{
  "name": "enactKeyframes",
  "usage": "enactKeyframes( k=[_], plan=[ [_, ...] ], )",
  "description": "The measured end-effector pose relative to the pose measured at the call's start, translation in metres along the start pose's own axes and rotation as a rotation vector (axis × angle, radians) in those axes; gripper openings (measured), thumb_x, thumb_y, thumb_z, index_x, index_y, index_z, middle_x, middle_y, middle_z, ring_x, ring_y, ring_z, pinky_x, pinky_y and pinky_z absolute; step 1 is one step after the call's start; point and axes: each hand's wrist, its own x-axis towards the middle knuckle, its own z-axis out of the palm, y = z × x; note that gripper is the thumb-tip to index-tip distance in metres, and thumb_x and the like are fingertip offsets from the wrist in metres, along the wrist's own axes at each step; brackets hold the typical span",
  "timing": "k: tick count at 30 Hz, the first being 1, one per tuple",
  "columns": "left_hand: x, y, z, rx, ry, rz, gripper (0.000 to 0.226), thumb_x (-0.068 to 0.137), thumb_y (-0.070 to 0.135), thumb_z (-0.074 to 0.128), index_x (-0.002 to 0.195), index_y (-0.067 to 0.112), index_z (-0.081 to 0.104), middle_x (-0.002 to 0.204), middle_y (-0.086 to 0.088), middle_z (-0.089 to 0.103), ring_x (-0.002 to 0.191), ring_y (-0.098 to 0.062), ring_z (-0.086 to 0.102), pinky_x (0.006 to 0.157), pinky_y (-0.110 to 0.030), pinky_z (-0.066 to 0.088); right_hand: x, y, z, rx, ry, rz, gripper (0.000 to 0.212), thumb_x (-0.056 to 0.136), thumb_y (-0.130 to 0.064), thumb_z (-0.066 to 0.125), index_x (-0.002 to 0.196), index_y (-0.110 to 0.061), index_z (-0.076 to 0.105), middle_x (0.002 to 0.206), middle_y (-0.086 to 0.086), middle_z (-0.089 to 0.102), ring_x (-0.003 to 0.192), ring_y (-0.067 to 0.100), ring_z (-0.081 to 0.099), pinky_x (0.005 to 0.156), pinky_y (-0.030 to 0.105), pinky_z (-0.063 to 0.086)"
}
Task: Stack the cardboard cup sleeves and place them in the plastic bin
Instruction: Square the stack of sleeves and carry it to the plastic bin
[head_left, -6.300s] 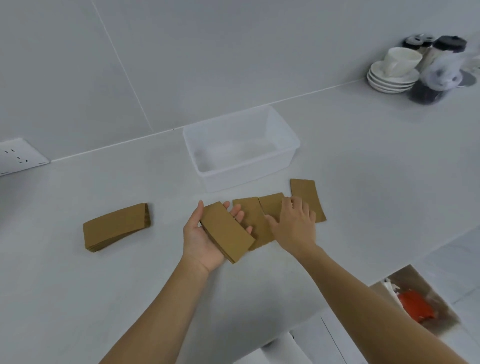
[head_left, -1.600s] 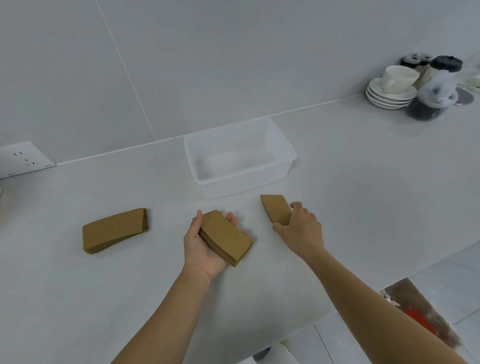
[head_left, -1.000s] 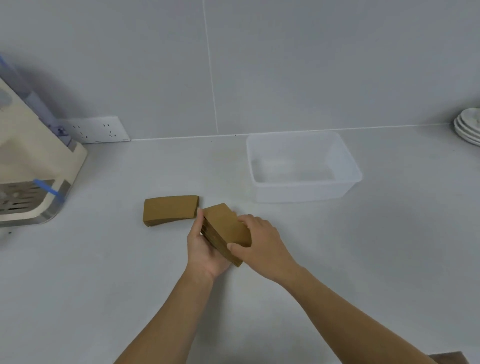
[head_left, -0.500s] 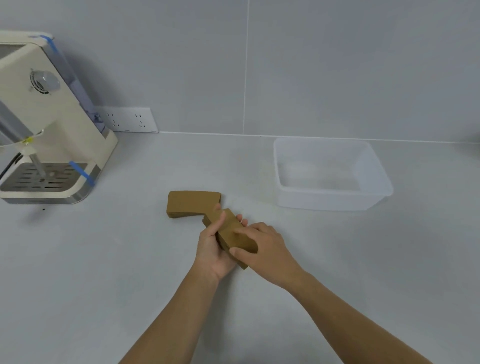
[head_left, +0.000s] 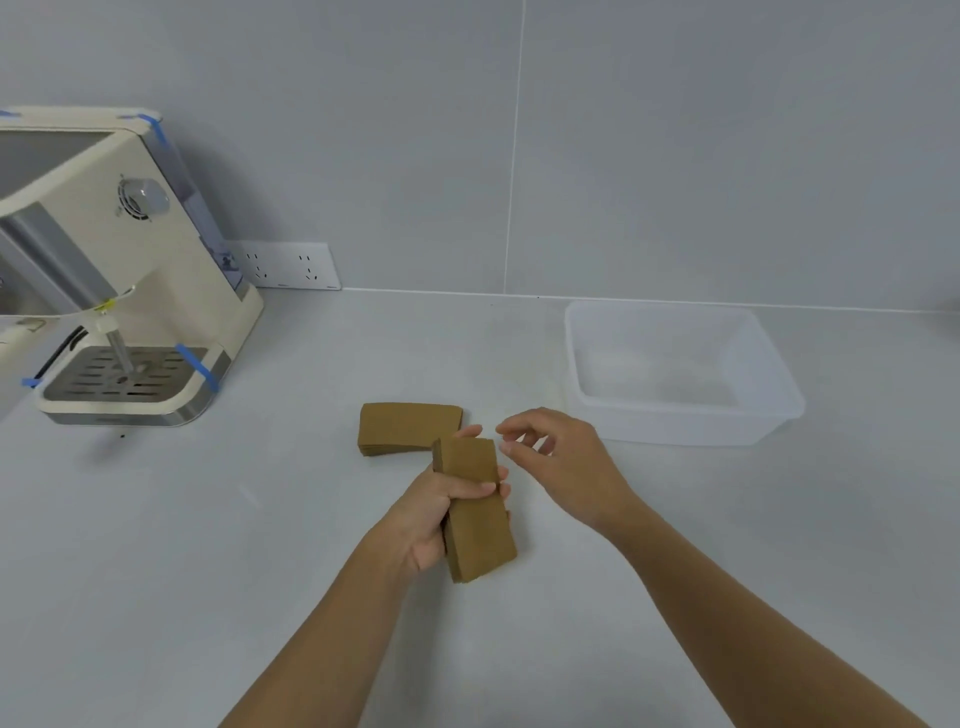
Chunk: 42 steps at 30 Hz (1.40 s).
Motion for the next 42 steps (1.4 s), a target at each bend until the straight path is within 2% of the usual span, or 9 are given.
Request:
enactKeyframes(
  k=[7,10,13,21,23,27,31,38,42],
  plan=[
    [-0.014,0.022,-0.002,0.306,-0.144,-0.112,0.080,0.067,-0.007,0.069,0.133,0.026,0.038,0.091,-0.014,0.071,0.082,-0.029,0.068,0.079,-0.049,0.056,0.021,-0.009,-0.006,-0.100,-0.301,-0.008,0.025,0.080,-0.022,0.067,0.097,-0.040,0.061,0.094,-0.029,0.060,0.090,-0.010,0.052,0.071,0.007,0.035],
    [-0.018,0.028,0.000,0.371,-0.195,-0.133,0.073,0.067,-0.007,0.068,0.131,0.015,0.041,0.093,-0.014,0.070,0.081,-0.027,0.068,0.078,-0.048,0.056,0.025,-0.013,-0.005,-0.037,-0.411,0.021,0.030,0.078,-0.016,0.069,0.106,-0.026,0.064,0.095,-0.021,0.063,0.080,-0.017,0.055,0.066,0.000,0.038],
    [-0.022,0.032,-0.002,0.379,-0.189,-0.146,0.072,0.067,-0.005,0.070,0.129,0.017,0.042,0.097,-0.015,0.071,0.084,-0.029,0.068,0.077,-0.045,0.057,0.028,-0.016,0.000,0.073,-0.444,0.049,0.024,0.077,-0.005,0.070,0.092,-0.024,0.066,0.085,-0.012,0.065,0.070,-0.012,0.059,0.067,0.004,0.044],
    [-0.037,0.055,-0.031,0.305,-0.170,-0.063,0.061,0.069,0.027,0.075,0.127,0.027,0.055,0.121,-0.014,0.063,0.108,-0.034,0.061,0.091,-0.045,0.049,0.037,-0.029,0.010,0.265,-0.313,0.082,0.019,0.075,0.001,0.070,0.083,-0.016,0.065,0.077,0.000,0.064,0.069,0.008,0.061,0.067,0.013,0.051],
    [-0.039,0.057,-0.045,0.141,-0.126,-0.035,0.056,0.074,0.034,0.069,0.127,0.020,0.057,0.124,-0.015,0.060,0.107,-0.032,0.058,0.094,-0.045,0.044,0.042,-0.031,0.013,0.329,-0.237,0.105,0.019,0.075,0.001,0.070,0.083,-0.015,0.065,0.077,0.002,0.065,0.070,0.011,0.061,0.067,0.013,0.051],
    [-0.042,0.054,-0.068,-0.159,-0.071,0.073,0.059,0.077,0.042,0.060,0.124,0.006,0.059,0.125,-0.013,0.062,0.108,-0.028,0.060,0.083,-0.036,0.054,0.049,-0.030,0.024,0.426,-0.070,0.143,0.020,0.074,0.000,0.072,0.082,-0.016,0.064,0.081,0.002,0.066,0.073,0.012,0.061,0.065,0.012,0.051],
    [-0.041,0.048,-0.079,-0.084,0.005,0.172,0.040,0.076,0.028,0.064,0.112,0.011,0.068,0.119,-0.006,0.068,0.105,-0.024,0.063,0.089,-0.037,0.054,0.050,-0.022,0.039,0.490,0.068,0.203,0.019,0.075,-0.004,0.072,0.081,-0.019,0.064,0.083,0.002,0.066,0.078,0.013,0.062,0.067,0.013,0.049],
    [-0.034,0.049,-0.078,0.132,0.350,0.337,0.017,0.088,0.003,0.053,0.095,0.006,0.069,0.099,-0.009,0.072,0.092,-0.023,0.065,0.078,-0.031,0.051,0.056,-0.014,0.059,0.557,0.171,0.306,0.016,0.077,-0.007,0.070,0.088,-0.016,0.064,0.085,0.002,0.068,0.073,0.009,0.063,0.052,0.006,0.046],
    [-0.028,0.066,-0.075,0.206,0.459,0.385,0.017,0.088,0.002,0.053,0.090,0.007,0.069,0.092,-0.007,0.071,0.084,-0.019,0.064,0.075,-0.029,0.050,0.064,-0.014,0.065,0.542,0.175,0.366,0.017,0.079,-0.009,0.070,0.094,-0.009,0.061,0.082,0.002,0.066,0.068,0.010,0.060,0.054,0.017,0.046]
  ],
)
